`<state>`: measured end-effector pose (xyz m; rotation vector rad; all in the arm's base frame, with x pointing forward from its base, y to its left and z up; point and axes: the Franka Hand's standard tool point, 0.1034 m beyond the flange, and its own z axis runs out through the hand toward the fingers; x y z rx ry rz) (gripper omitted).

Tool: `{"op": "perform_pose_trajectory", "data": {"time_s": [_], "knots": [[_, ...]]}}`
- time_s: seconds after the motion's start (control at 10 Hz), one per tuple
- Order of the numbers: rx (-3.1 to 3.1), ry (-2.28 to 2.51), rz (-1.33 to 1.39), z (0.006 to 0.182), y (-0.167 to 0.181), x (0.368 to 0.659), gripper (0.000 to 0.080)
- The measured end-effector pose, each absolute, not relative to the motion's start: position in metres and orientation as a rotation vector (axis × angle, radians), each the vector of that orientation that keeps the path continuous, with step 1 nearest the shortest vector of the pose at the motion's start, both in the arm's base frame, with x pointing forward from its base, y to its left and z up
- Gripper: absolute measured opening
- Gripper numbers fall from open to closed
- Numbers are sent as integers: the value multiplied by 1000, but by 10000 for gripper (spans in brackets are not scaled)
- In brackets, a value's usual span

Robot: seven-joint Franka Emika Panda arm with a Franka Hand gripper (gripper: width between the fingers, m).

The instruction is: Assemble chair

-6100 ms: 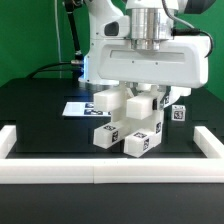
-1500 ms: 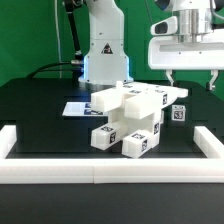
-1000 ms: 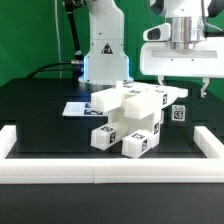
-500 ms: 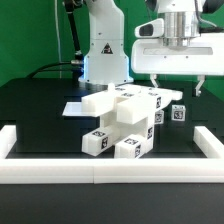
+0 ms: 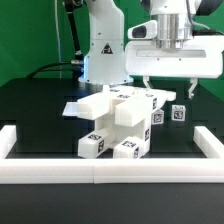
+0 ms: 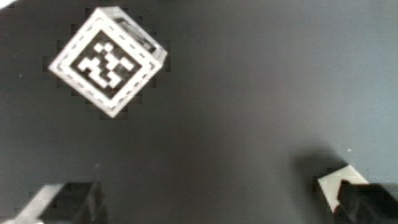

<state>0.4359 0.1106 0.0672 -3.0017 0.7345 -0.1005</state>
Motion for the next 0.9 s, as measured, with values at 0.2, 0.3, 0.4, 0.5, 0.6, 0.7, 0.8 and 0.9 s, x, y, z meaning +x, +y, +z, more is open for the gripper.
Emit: {"op": "perform_pose_trajectory", "data": {"time_s": [0.2,0.3,0.4,0.5,0.6,0.7,0.8,0.9], "knots": [[-3009,705,-106,70,105,442,649],[-3015,682,-108,71,102,446,649],[-3019,671,-114,71,99,448,649],[-3025,667,-113,68,98,447,649],[-3029,665,-117,65,96,447,649],[-3031,664,-116,65,97,447,649],[-3031,661,-115,65,97,447,649],[-3031,661,-115,65,97,447,649]]}}
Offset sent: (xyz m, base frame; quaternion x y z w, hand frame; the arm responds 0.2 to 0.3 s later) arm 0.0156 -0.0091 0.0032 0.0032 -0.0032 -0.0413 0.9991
